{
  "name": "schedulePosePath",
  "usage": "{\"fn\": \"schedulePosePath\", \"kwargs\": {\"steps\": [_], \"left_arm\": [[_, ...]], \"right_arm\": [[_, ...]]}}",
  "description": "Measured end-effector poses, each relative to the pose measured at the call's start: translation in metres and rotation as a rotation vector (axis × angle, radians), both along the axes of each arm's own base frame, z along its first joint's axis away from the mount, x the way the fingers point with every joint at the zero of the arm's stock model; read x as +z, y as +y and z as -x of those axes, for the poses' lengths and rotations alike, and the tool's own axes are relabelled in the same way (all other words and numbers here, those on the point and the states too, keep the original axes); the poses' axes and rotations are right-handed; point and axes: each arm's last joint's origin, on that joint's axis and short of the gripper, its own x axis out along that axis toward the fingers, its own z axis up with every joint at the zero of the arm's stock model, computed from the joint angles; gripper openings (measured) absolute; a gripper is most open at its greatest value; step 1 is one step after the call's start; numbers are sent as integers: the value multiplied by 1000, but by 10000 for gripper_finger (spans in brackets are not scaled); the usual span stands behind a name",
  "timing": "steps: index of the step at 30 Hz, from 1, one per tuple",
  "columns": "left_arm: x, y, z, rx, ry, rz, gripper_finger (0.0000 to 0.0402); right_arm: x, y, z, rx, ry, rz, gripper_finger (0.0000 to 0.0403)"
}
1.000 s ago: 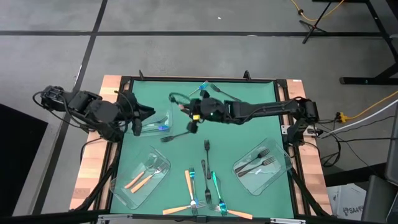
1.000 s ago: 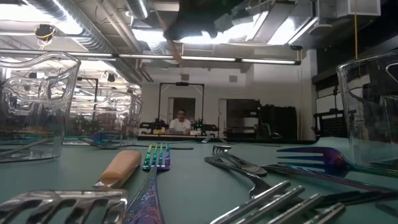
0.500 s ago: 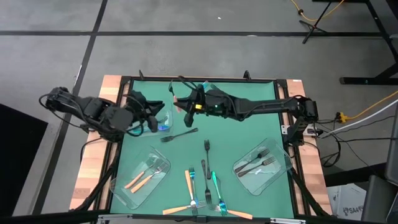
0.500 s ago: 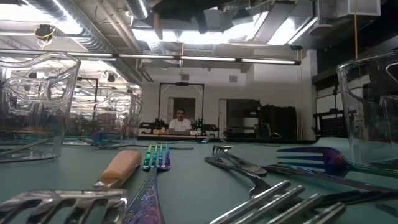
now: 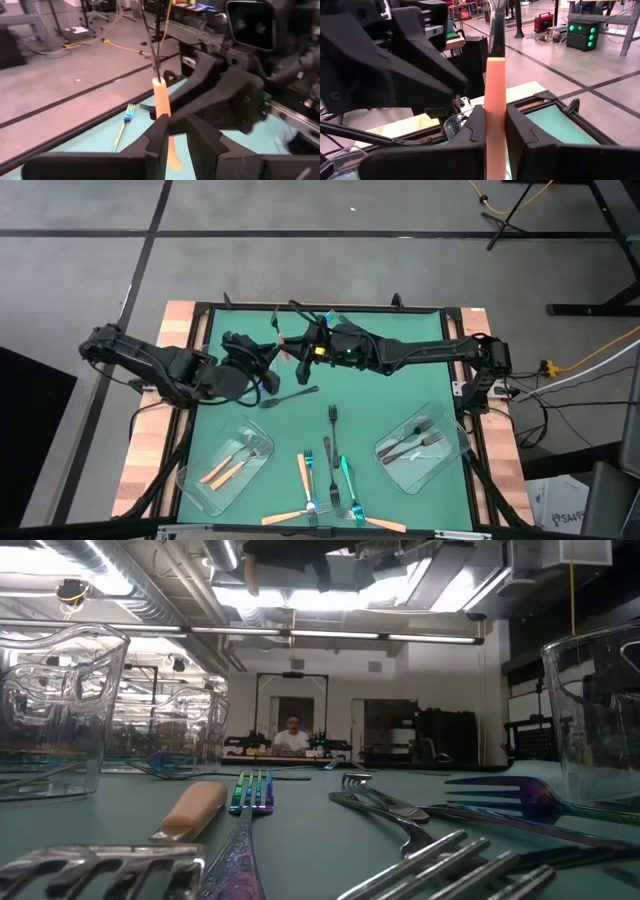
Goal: Sort silverware by color (type)
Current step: Put the yellow fork into the bottom left transparent bin
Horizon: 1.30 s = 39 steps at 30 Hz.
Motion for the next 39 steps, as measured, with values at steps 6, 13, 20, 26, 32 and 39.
{"fn": "schedulePosePath", "kwargs": {"steps": [6,13,20,26,32,39], "left_arm": [[0,8,-3,55,-7,-13,60],[1,15,-6,81,-26,-8,60],[1,15,-6,72,-25,-1,60],[3,14,-7,71,-49,1,60],[9,13,-10,52,-66,-38,60],[10,13,-10,77,-75,-56,60]], "right_arm": [[0,0,0,0,1,0,20],[0,0,0,-1,2,0,21],[-1,0,0,0,7,0,21],[-1,0,0,0,7,1,21],[0,1,0,29,3,-1,21],[-1,5,0,55,9,10,21]]}}
